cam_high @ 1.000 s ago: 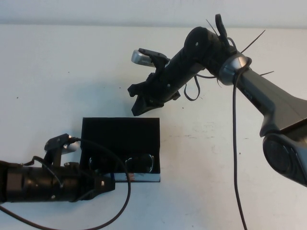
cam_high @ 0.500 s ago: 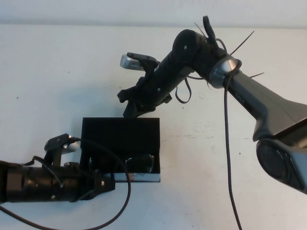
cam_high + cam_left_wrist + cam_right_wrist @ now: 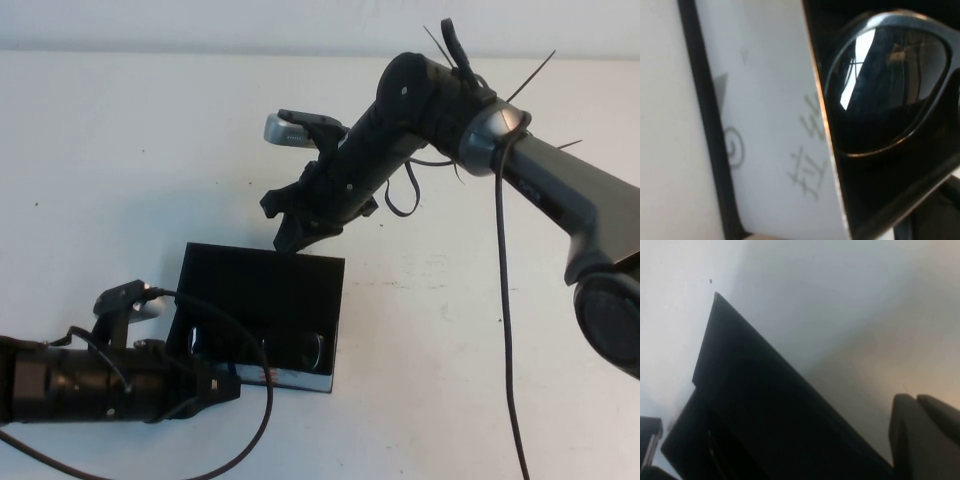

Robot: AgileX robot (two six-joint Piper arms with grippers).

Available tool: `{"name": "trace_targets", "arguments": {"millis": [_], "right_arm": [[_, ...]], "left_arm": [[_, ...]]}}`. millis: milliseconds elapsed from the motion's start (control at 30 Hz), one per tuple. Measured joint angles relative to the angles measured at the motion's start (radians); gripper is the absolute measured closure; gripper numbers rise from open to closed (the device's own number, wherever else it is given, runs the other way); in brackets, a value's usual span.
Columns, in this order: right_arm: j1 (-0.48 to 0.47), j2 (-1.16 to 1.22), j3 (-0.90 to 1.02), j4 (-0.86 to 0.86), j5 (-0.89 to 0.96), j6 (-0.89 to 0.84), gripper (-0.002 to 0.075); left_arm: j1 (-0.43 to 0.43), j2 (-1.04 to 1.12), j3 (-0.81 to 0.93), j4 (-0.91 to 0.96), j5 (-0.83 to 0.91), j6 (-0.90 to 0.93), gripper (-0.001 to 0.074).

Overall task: Return glasses to glasses case
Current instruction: Close the glasses case

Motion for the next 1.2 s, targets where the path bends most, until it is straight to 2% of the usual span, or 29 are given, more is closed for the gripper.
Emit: {"name": "trace_targets", "arguments": {"millis": [267,467,700,767,967,1200], "right_arm": [[0.027,-0.054,0.037,-0.004,-0.021,-0.005,0.0737],[0.092,-0.096,0.135,0.0,0.017,-0.022,0.0737],[0.095,-0.19,0.249,-0.003,0.02,-0.026,0.0737],[0.095,-0.218,0.278,-0.005,0.02,-0.028,0.0737],[0.112,-0.25,0.337,-0.027,0.02,-0.03,0.0737],[0.143,-0.25,0.386,-0.058,0.02,-0.032,0.0737]], "left_arm": [[0.0,0.0,0.0,0.006,0.002,0.0,0.0739],[0.0,0.0,0.0,0.004,0.002,0.005,0.0739],[0.0,-0.018,0.0,0.014,-0.02,0.006,0.0739],[0.0,-0.05,0.0,0.062,-0.058,-0.039,0.0739],[0.0,-0.208,0.006,0.357,-0.141,-0.319,0.0738],[0.0,-0.485,0.009,0.474,-0.139,-0.486,0.0738]]}}
